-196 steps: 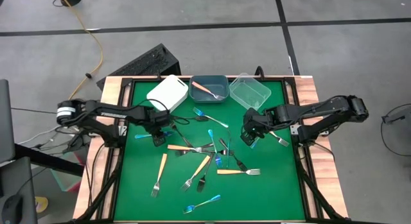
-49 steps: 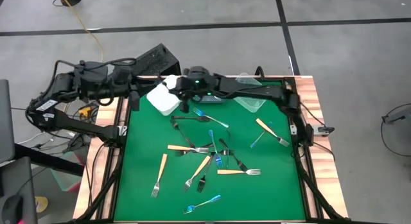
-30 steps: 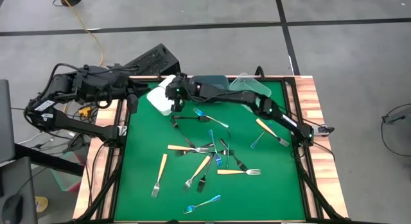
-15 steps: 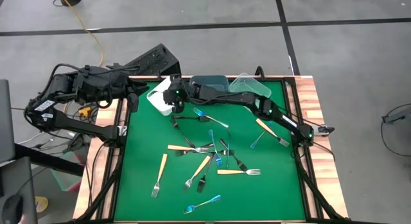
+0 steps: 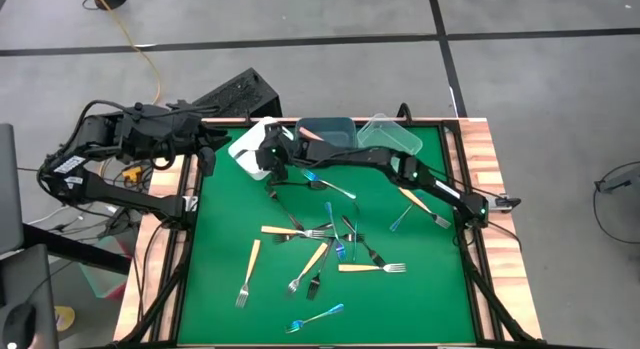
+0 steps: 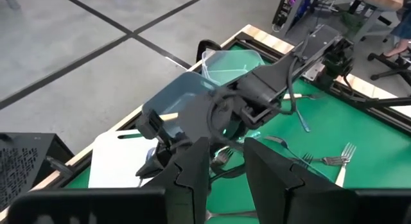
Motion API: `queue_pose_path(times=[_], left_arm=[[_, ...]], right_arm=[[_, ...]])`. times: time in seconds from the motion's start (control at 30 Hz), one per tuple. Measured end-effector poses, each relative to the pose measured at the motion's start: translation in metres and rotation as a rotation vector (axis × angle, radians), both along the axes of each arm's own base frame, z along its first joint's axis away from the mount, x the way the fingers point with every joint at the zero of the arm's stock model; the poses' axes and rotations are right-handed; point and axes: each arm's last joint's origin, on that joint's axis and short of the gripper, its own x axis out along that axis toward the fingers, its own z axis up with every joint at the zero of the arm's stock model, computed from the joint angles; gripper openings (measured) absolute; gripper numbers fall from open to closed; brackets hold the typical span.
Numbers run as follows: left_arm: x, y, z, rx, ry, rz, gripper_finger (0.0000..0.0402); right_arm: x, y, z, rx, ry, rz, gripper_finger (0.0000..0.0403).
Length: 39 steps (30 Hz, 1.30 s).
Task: Sort silverware by color (type)
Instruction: Put the blue fork into the white bin
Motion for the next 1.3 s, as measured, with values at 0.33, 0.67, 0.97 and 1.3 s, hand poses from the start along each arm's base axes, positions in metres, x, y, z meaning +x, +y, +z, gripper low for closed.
queue_pose_path(times=[0.33,0.67,0.97,1.3], left_arm=[[0.000,0.000,0.000,0.015,0.008,-0.005,0.0083],[0.000,0.000,0.000,0.015,0.007,-0.004,0.0083],[0.000,0.000,0.000,0.012,0.005,-0.001,0.0083],[0.000,0.000,0.000,0.009,0.004,-0.001,0.0083]], right_arm=[[0.000,0.002,0.000,-0.015,0.008,0.010,0.0005],[0.001,0.001,0.001,-0.002,-0.006,-0.001,0.0057],[0.001,-0.001,0.002,0.019,-0.035,-0.023,0.0084],[-0.019,-0.002,0.054,0.012,-0.057,-0.121,0.0103]])
